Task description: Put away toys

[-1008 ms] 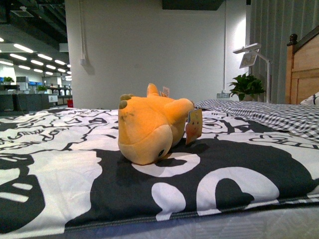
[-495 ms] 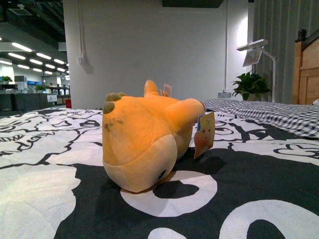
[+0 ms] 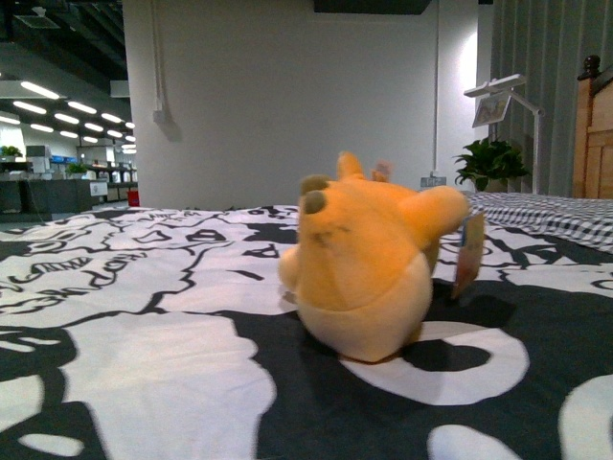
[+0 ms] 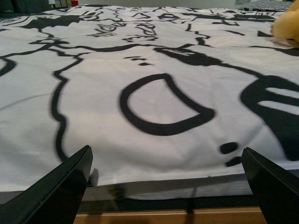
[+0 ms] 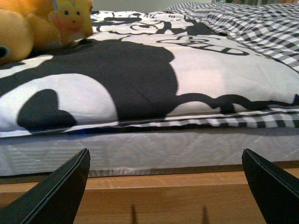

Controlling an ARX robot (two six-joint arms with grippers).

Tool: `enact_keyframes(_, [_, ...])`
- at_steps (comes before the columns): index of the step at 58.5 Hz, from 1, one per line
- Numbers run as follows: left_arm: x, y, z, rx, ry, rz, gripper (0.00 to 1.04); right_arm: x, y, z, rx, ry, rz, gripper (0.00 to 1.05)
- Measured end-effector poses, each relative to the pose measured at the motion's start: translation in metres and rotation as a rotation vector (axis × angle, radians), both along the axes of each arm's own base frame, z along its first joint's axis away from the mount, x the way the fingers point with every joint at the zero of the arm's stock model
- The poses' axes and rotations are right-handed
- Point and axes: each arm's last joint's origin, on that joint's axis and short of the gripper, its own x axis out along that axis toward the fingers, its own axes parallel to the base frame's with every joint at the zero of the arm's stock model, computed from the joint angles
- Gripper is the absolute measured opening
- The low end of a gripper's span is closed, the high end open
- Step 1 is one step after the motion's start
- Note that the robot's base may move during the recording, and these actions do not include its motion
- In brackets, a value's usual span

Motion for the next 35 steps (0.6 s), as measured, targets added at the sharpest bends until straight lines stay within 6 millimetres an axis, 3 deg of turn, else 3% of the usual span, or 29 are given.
enact_keyframes(35, [-0.0001, 0.0001, 0.0, 0.0, 0.0, 0.004, 0.98, -0.0001, 0.0002, 0.0001, 0.0, -0.001, 0.008, 0.98])
